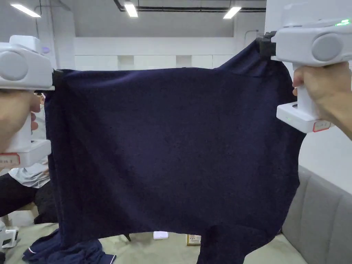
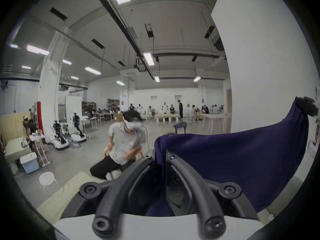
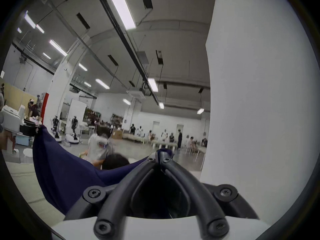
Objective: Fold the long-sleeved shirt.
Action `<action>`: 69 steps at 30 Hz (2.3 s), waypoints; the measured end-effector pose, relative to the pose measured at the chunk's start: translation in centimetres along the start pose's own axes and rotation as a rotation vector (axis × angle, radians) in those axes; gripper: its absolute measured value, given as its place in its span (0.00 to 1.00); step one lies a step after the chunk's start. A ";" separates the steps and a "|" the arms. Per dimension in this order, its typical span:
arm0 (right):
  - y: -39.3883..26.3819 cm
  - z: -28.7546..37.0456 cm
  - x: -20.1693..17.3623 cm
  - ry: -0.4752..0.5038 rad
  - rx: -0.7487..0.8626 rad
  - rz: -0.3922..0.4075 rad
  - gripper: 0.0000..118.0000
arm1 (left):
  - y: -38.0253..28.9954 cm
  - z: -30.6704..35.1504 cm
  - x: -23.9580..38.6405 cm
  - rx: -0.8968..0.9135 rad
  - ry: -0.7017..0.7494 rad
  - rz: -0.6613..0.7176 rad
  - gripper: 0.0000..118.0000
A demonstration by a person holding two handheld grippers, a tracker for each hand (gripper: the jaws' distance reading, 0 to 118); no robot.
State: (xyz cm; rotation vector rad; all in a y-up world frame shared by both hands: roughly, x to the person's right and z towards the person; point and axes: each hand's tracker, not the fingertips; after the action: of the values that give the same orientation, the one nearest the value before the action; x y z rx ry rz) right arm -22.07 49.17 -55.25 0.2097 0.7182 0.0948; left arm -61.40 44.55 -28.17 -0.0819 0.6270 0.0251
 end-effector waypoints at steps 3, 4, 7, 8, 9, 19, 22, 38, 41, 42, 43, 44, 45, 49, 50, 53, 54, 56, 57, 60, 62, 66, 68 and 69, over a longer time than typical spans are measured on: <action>-5.9 1.8 -0.5 0.025 -0.102 0.010 0.00 | -5.8 -0.7 -1.1 -0.076 -0.031 0.046 0.10; -7.4 2.4 -0.5 0.026 -0.123 0.007 0.00 | -7.4 -0.3 -1.0 -0.095 -0.028 0.042 0.10; -12.1 5.2 -0.9 0.044 -0.178 -0.024 0.00 | -12.3 1.0 -1.8 -0.178 -0.052 0.088 0.10; -13.6 6.1 -0.9 0.050 -0.211 -0.036 0.00 | -13.8 1.7 -2.0 -0.187 -0.068 0.092 0.10; -14.6 7.1 -1.1 0.055 -0.224 -0.031 0.00 | -15.2 2.4 -2.2 -0.193 -0.077 0.102 0.10; -24.8 21.1 -2.6 0.141 -0.340 -0.119 0.00 | -26.5 12.7 -3.3 -0.272 -0.149 0.057 0.10; -28.5 26.2 -3.5 0.171 -0.410 -0.145 0.00 | -30.9 16.9 -4.2 -0.318 -0.183 0.048 0.10; -49.8 48.8 -11.4 0.322 -1.001 -0.223 0.00 | -53.6 33.1 -8.3 -0.896 -0.287 -0.034 0.10; -52.0 49.9 -11.8 0.332 -1.097 -0.218 0.00 | -54.9 33.1 -8.1 -0.950 -0.300 -0.021 0.10; -52.5 49.9 -11.8 0.337 -1.147 -0.230 0.00 | -55.1 33.1 -8.0 -0.962 -0.309 -0.027 0.10; -53.1 50.1 -11.8 0.326 -1.201 -0.225 0.00 | -55.5 33.7 -7.4 -0.977 -0.312 -0.065 0.10; -53.4 50.6 -11.9 0.329 -1.176 -0.211 0.00 | -55.9 33.7 -7.4 -0.985 -0.304 -0.075 0.10; -53.5 51.0 -11.8 0.331 -1.186 -0.227 0.00 | -56.2 33.6 -7.4 -1.005 -0.317 -0.077 0.10; -53.6 51.7 -10.8 0.313 -1.215 -0.301 0.00 | -56.5 34.7 -7.5 -1.023 -0.315 -0.076 0.10; -53.6 51.7 -10.6 0.311 -1.218 -0.309 0.00 | -56.4 34.7 -7.8 -1.032 -0.316 -0.062 0.10; -53.9 51.8 -10.5 0.316 -1.228 -0.317 0.00 | -56.6 35.1 -7.9 -1.036 -0.329 -0.073 0.10; -54.2 51.5 -10.7 0.318 -1.238 -0.312 0.00 | -56.8 34.8 -7.7 -1.041 -0.334 -0.086 0.10; -54.6 51.0 -11.3 0.314 -1.262 -0.288 0.00 | -57.2 34.5 -7.1 -1.063 -0.314 -0.053 0.11; -54.6 51.0 -11.7 0.317 -1.259 -0.274 0.08 | -57.3 34.2 -7.0 -1.068 -0.304 -0.052 0.11; -53.9 50.8 -11.2 0.305 -1.246 -0.256 0.69 | -57.3 33.7 -6.9 -1.109 -0.265 -0.001 0.26; -53.4 50.9 -10.8 0.288 -1.225 -0.277 0.81 | -56.9 33.6 -7.3 -1.123 -0.209 0.034 0.39; -50.8 51.0 -10.2 0.188 -1.104 -0.286 1.00 | -55.1 34.8 -7.8 -0.992 -0.179 -0.012 0.93; -49.1 50.7 -9.8 0.152 -1.031 -0.331 1.00 | -52.8 35.4 -8.3 -0.909 -0.120 0.038 0.93; -48.4 50.6 -9.7 0.136 -0.995 -0.345 1.00 | -51.8 35.3 -8.4 -0.886 -0.096 0.087 0.93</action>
State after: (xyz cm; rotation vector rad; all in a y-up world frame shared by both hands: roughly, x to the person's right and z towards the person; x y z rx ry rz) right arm 4.82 -7.57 -22.74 -0.8756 0.7570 0.1271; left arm -45.05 -4.09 8.77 -0.9046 0.4841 0.3892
